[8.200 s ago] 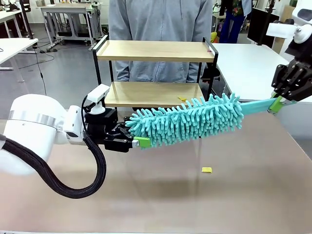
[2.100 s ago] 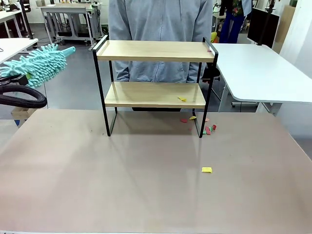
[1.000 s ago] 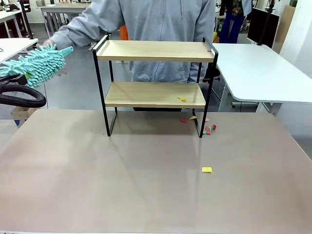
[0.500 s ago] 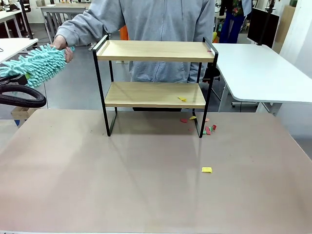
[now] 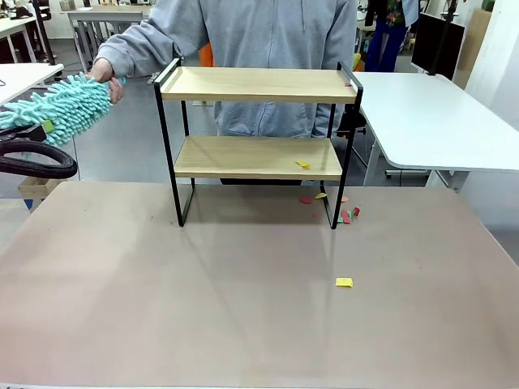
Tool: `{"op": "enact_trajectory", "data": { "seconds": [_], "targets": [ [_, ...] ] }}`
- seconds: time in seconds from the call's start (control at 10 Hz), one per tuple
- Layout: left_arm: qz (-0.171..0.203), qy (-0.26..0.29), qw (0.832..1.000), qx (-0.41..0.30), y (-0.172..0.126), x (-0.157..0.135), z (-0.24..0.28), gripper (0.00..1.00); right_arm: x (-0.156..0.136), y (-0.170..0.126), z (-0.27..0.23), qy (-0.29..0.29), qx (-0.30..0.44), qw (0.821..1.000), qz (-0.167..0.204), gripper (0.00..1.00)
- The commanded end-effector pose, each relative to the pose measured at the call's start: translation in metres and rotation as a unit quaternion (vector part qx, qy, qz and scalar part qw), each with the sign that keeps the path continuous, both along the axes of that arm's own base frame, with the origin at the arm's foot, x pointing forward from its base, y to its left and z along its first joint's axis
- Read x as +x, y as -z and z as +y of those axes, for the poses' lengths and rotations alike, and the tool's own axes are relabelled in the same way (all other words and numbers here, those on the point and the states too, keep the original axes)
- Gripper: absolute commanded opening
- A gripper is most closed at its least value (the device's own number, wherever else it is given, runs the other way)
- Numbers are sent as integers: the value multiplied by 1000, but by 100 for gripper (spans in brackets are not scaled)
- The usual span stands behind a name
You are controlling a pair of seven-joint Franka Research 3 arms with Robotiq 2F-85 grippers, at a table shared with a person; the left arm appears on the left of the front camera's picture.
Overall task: Clean the shelf.
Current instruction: Hand the Duster back to the human.
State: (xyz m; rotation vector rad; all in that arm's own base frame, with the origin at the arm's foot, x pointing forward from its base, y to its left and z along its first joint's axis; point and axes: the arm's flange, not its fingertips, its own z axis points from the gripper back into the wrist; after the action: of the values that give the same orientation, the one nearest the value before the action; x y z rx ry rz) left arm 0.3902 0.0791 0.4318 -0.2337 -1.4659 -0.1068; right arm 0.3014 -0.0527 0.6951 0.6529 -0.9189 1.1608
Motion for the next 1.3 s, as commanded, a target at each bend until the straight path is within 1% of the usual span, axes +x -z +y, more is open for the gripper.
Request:
{"op": "enact_trajectory", "data": {
  "seconds": [0.0, 0.1, 0.2, 0.3, 0.4, 0.5, 0.6, 0.8, 0.9, 1.1, 1.2],
  "targets": [
    [18, -8, 1000, -18, -14, -5, -1, 79, 1, -1, -1, -6, -3, 1000, -7, 100],
    [24, -9, 999, -34, -26, -10, 1, 100, 1, -1, -1, -6, -3, 1000, -7, 100],
    [27, 4, 998, -57, -43, -17, 5, 100, 1, -1, -1, -6, -3, 1000, -7, 100],
    [21, 2, 997, -70, -59, -21, 12, 100, 1, -1, -1, -6, -3, 1000, -7, 100],
    [14, 6, 996, -92, -80, -27, 20, 100, 1, -1, -1, -6, -3, 1000, -7, 100],
    [12, 26, 992, -122, -103, -32, 31, 100, 1, -1, -1, -6, -3, 1000, -7, 100],
    [7, 35, 986, -161, -128, -38, 48, 100, 1, -1, -1, -6, -3, 1000, -7, 100],
    [-29, 17, 977, -211, -161, -54, 85, 100, 1, -1, -1, -6, -3, 1000, -7, 100],
    [-35, 7, 973, -226, -169, -61, 101, 100, 1, -1, -1, -6, -3, 1000, -7, 100],
    [-31, -10, 972, -232, -169, -63, 120, 100, 1, -1, -1, -6, -3, 1000, -7, 100],
    [-40, -5, 973, -225, -173, -66, 107, 100, 1, -1, -1, -6, -3, 1000, -7, 100]
  ]
}}
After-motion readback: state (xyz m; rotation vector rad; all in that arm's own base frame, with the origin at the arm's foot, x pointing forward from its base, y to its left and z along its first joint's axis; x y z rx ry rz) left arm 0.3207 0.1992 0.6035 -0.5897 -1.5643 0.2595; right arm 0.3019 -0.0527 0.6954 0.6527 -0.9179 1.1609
